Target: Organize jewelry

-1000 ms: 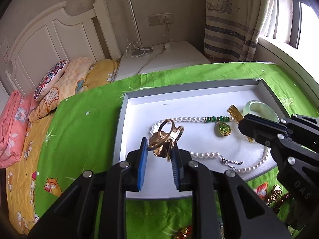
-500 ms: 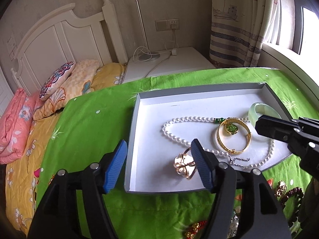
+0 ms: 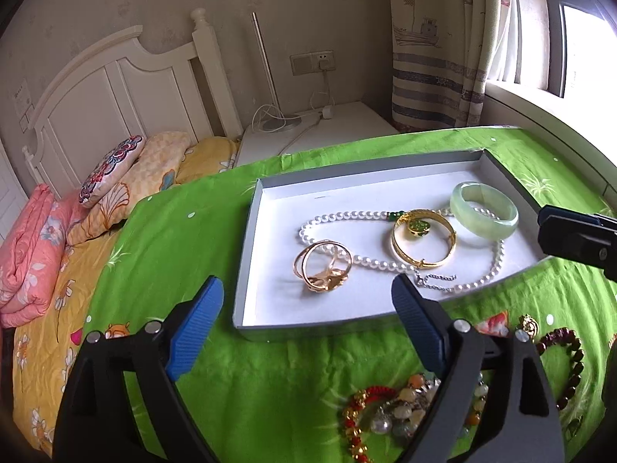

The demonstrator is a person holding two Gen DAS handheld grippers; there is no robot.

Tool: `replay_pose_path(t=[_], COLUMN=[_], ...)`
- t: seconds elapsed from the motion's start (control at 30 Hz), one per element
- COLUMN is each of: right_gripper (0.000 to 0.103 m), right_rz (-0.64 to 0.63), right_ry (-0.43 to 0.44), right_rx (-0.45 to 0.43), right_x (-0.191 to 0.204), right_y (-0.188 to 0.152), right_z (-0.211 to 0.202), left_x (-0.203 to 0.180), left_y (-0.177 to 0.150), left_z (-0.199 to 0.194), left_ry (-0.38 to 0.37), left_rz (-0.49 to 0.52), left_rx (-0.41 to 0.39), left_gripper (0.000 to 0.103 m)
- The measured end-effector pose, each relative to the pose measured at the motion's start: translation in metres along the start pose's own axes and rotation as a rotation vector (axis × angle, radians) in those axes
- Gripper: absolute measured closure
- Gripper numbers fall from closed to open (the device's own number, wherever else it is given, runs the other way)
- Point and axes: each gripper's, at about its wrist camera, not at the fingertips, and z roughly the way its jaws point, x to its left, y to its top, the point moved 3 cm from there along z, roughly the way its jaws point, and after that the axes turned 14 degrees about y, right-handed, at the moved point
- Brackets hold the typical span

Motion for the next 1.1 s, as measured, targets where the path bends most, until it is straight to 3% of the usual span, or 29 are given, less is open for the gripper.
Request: replay_pose_path(t=[0.13, 0.37, 0.73, 0.9, 1.07, 1.1], right_gripper=[0.044, 0.036, 0.029, 0.029, 0.029, 0.034], right_rz=[0.045, 0.13, 0.102, 0.016, -0.136, -0.17], right_ry=[0.01, -0.026, -0.051, -0.099, -0.093, -0.09], right_rx=[-0.05, -0.102, -0.111, -0.075, 0.048, 0.081], right_x=[-0.004, -0.018, -0.007, 0.008, 0.039, 0.045], right_y=[-0.013, -0.045, -0.077, -0.08, -0.091, -0.094], right_z=[-0.028, -0.068, -0.09, -0.081, -0.061, -0.055], left_x=[0.002, 0.0, 0.02, 0.033, 0.04, 0.04], left_y=[-0.015, -0.053, -0.116, -0.12, -0.122, -0.121], left_z=[-0.021, -0.046, -0.074, -0.062, -0.064, -0.064], left_ry=[-0.038, -0.052, -0.184, -0.282, -0.309, -0.31], left_rz=[-0.043, -0.043, -0.185, -0.29, -0.338, -0.34], left_rx=[-0.009, 0.022, 0.081, 0.13, 0.116, 0.117], left_gripper=[0.008, 0.007, 0.006, 0.006, 0.006, 0.006])
